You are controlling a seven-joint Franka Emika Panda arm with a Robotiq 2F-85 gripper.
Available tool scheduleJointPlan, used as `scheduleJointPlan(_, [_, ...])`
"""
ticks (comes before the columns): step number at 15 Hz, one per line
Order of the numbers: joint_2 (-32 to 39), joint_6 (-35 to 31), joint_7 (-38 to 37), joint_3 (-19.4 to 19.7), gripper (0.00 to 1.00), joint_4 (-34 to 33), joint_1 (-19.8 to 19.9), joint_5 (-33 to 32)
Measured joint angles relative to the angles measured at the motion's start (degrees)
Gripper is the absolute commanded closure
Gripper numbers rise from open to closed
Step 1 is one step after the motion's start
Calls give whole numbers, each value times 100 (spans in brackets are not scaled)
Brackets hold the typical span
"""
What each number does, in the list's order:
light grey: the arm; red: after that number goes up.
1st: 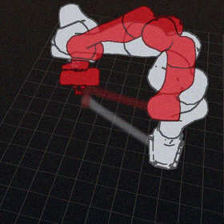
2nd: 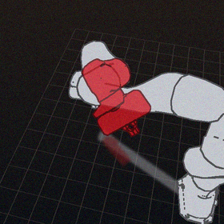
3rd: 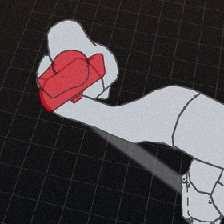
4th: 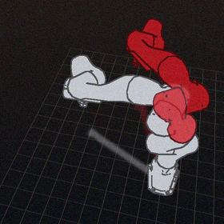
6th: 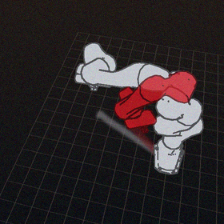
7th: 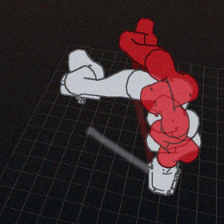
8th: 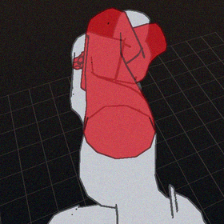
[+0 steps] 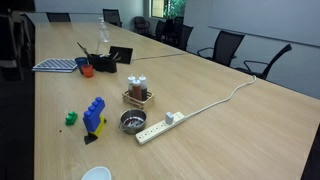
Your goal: Take one of the sauce bottles out of the tray
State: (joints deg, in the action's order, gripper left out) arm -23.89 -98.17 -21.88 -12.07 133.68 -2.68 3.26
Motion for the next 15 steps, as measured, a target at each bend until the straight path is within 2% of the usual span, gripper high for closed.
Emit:
scheduleJointPlan(5, [108, -116, -26, 1, 0, -40, -7, 35])
scheduleJointPlan(9, [864, -722, -399, 0, 0, -439, -19, 332])
scheduleJointPlan(11, [1395, -1087, -826, -1, 0, -772, -49, 466])
scheduleJointPlan(15, [2526, -1660, -2255, -6, 0, -1617, -269, 464])
